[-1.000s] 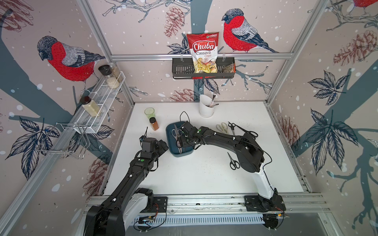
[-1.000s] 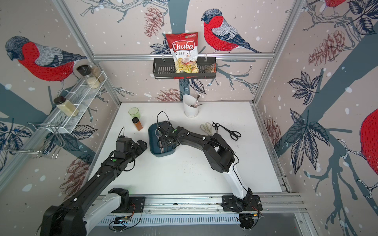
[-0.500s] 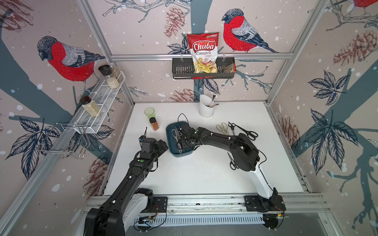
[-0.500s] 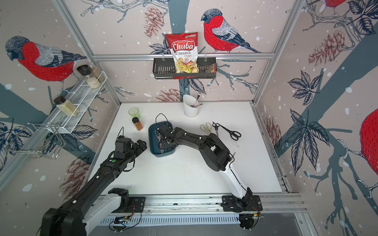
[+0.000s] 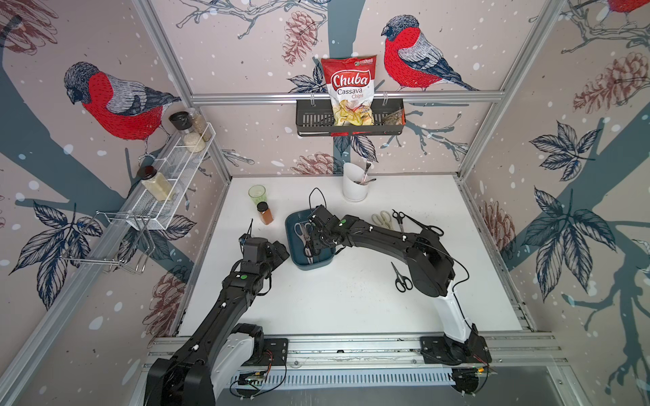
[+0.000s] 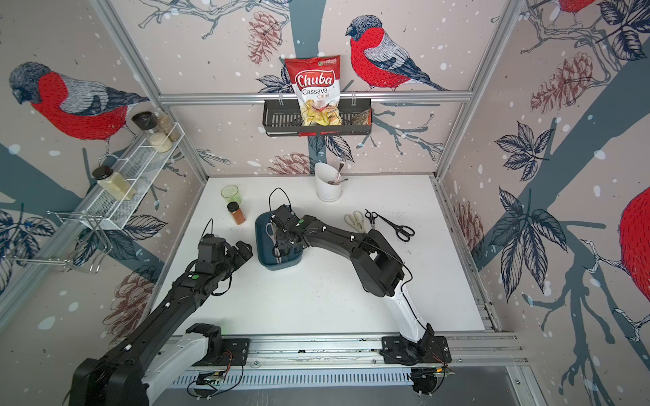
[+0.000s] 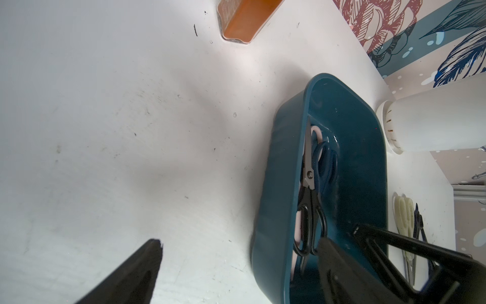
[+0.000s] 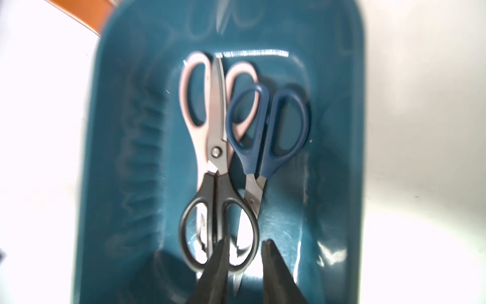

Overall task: Put the scissors into the storage box
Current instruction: Place the scissors in the storage box, then pick up the scissors from the center of the board.

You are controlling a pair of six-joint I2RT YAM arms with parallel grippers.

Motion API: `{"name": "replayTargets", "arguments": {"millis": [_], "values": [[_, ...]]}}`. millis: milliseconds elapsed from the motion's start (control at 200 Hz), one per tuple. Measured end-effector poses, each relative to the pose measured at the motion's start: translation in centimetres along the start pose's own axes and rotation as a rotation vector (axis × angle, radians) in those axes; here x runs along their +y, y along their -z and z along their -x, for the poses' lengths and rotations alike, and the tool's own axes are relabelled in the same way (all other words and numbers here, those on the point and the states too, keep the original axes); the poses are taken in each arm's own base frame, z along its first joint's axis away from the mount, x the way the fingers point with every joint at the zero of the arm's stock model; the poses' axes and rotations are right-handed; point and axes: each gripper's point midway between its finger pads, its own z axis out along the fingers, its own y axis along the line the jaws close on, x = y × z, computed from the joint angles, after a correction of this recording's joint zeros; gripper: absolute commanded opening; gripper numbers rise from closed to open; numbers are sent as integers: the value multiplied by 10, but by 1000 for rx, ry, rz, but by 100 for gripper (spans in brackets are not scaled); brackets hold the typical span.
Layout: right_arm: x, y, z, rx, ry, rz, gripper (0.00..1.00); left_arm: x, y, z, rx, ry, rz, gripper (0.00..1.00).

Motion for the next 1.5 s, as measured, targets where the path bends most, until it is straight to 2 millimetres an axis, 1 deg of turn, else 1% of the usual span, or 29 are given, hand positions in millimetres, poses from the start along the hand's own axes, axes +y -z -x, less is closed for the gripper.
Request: {"name": "replayTargets", "arguments": {"millis": [75, 155, 285, 355, 455, 545, 760, 900, 955, 1055, 1180, 1251, 1496], "values": [[-7, 11, 9, -35, -18, 12, 28, -4, 0, 1, 6, -8, -10, 95], [-17, 22, 15, -68, -39, 20, 29, -13, 0, 5, 15, -27, -31, 95], [-40, 40, 24, -128, -88, 40, 30, -28, -1, 8, 39, -43, -71, 95], [-55, 47, 27, -155, -129, 47, 30, -36, -3, 10, 47, -54, -94, 95], [-83, 54, 29, -182, -181, 37, 30, -48, -6, 11, 62, -70, -126, 95], [-110, 58, 26, -197, -238, 24, 30, -60, -9, 7, 86, -96, -145, 95], [-170, 72, 16, -213, -331, -28, 30, -106, -14, -13, 140, -235, -192, 95], [-211, 78, 10, -221, -382, -86, 31, -128, -19, -23, 147, -313, -195, 95], [-224, 79, 10, -222, -394, -106, 31, -135, -21, -26, 149, -338, -197, 95], [-243, 79, 12, -217, -395, -135, 31, -146, -26, -31, 150, -383, -193, 95], [-262, 68, 14, -179, -367, -177, 31, -158, -29, -37, 151, -439, -195, 95], [-265, 59, 17, -152, -334, -189, 31, -159, -33, -40, 153, -459, -188, 95], [-270, 23, 25, -53, -202, -212, 32, -153, -39, -40, 152, -477, -150, 95]]}}
